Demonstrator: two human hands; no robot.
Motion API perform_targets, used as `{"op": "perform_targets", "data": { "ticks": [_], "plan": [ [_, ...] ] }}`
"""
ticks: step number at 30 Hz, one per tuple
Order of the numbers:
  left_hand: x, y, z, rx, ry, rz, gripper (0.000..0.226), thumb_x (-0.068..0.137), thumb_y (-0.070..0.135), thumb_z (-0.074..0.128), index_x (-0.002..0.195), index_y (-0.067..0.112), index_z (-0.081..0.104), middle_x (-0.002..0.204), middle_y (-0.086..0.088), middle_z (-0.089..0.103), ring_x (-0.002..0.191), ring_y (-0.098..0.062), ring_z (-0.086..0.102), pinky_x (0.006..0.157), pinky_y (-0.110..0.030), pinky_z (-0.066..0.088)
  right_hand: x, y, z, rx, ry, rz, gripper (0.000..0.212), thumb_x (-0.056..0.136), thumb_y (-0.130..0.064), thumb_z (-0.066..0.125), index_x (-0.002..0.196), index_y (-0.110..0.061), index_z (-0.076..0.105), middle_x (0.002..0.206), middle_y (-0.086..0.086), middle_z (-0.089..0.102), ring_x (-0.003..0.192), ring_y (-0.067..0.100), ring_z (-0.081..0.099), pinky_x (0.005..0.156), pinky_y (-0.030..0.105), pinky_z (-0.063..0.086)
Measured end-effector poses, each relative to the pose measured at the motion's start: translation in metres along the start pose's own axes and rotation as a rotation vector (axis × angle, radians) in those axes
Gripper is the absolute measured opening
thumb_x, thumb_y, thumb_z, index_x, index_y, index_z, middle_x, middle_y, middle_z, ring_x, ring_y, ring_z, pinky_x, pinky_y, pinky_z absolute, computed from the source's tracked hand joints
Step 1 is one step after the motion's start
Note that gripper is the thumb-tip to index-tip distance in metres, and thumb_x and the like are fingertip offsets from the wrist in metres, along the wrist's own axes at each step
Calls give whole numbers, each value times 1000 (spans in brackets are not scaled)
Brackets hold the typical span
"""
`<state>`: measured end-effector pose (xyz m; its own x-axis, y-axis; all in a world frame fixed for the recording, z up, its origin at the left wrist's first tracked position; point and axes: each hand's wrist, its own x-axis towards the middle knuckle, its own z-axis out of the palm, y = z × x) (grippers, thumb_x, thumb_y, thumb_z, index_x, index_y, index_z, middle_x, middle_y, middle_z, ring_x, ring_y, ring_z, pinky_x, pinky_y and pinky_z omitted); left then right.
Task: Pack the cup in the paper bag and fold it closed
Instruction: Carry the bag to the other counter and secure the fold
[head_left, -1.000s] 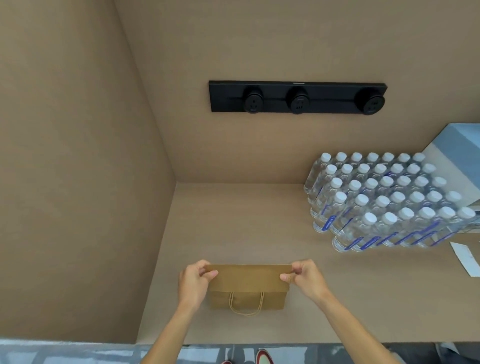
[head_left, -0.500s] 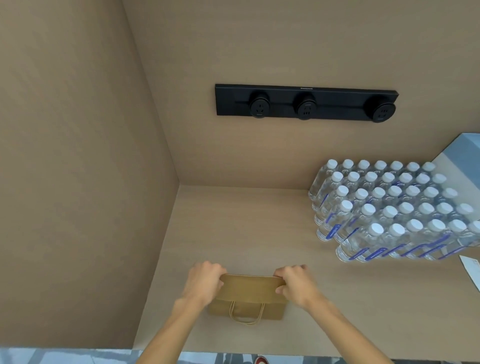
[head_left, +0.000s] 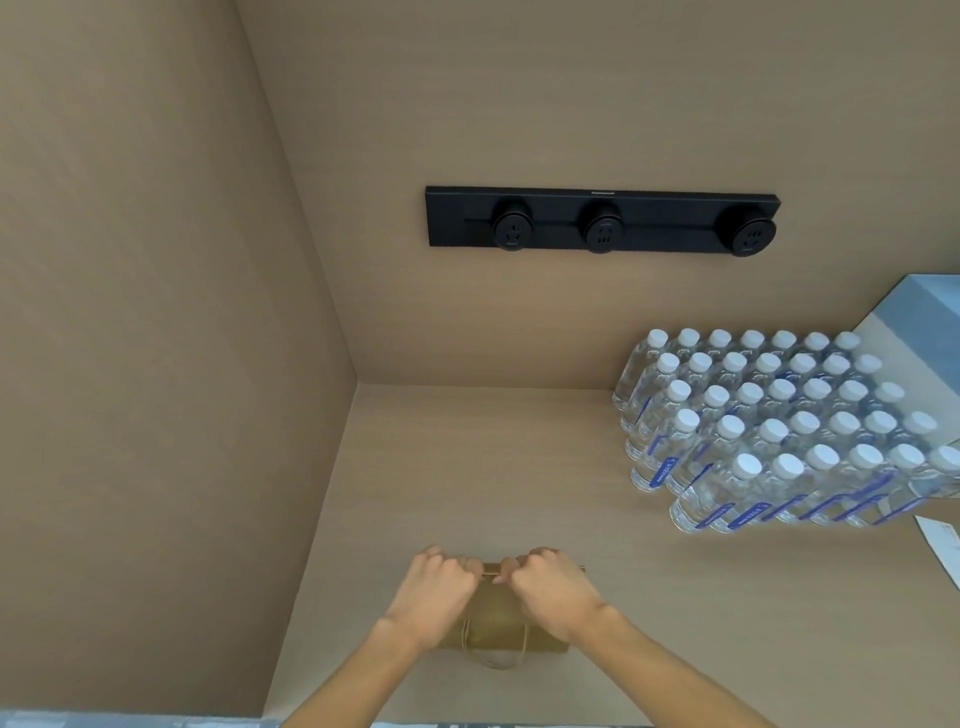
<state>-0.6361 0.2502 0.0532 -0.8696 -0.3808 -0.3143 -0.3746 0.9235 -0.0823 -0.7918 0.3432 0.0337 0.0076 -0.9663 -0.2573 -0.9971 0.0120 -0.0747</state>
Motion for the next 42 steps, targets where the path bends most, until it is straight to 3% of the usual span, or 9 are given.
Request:
{"op": "perform_targets", "data": {
  "ticks": [2,10,12,15,19,22,29,36,42],
  "plan": [
    [-3,0,6,-14,87,6,39,28,26,91,57,21,66,46,2,65,44,-13,64,43,-16,44,-3,2,4,-8,42,-10,32,106,-27,37,116,-6,59,105,19,74,94,42,67,75,45,48],
    [-9,-13,15,-102,199,38,34,39,31,97,57,21,69,49,5,68,48,-9,67,41,-14,45,-21,17,-4,38,39,62,30,95,-9,45,120,-16,60,118,9,72,99,36,67,80,38,46],
    [-12,-16,15,-119,182,30,36,34,29,96,58,23,70,50,7,68,47,-9,66,40,-14,44,-25,12,-7,-4,49,50,9,86,-20,69,95,-20,71,88,1,79,75,27,73,65,29,48],
    [-15,-22,13,-149,154,-7,42,27,21,94,61,27,71,51,10,68,44,-9,64,38,-14,41,-21,12,-9,-101,69,95,36,60,-47,91,53,-24,64,41,-7,62,34,15,58,41,16,38],
    [-19,-29,12,-154,118,-59,48,31,9,87,73,27,73,62,8,73,54,-14,70,44,-16,45,-26,15,-14,-60,53,85,10,93,-22,62,94,-18,71,89,3,78,79,27,73,68,30,49],
    [-19,-37,15,-232,93,-104,43,64,0,68,103,20,70,98,-4,77,91,-26,71,69,-28,50,-30,18,-11,-12,-13,112,33,91,-3,47,119,-11,60,121,12,69,107,36,64,85,38,45],
    [-23,-36,27,-250,67,-164,51,81,1,48,125,25,58,128,-1,67,116,-27,61,87,-35,45,-36,13,-10,9,8,235,20,102,-25,45,111,-22,63,114,3,74,107,30,67,71,31,35],
    [-26,-28,31,-247,108,-165,38,78,-4,50,111,13,57,113,-8,67,113,-26,58,83,-37,47,-43,18,-10,141,-44,264,42,85,8,48,120,-12,58,121,13,68,108,34,62,84,36,46],
    [-27,-34,37,-407,130,-157,40,77,-1,48,112,16,57,117,-8,66,109,-24,60,87,-32,45,-49,25,-7,238,-48,328,26,97,-9,51,120,-15,61,124,13,66,113,32,61,84,32,45]
  ]
}}
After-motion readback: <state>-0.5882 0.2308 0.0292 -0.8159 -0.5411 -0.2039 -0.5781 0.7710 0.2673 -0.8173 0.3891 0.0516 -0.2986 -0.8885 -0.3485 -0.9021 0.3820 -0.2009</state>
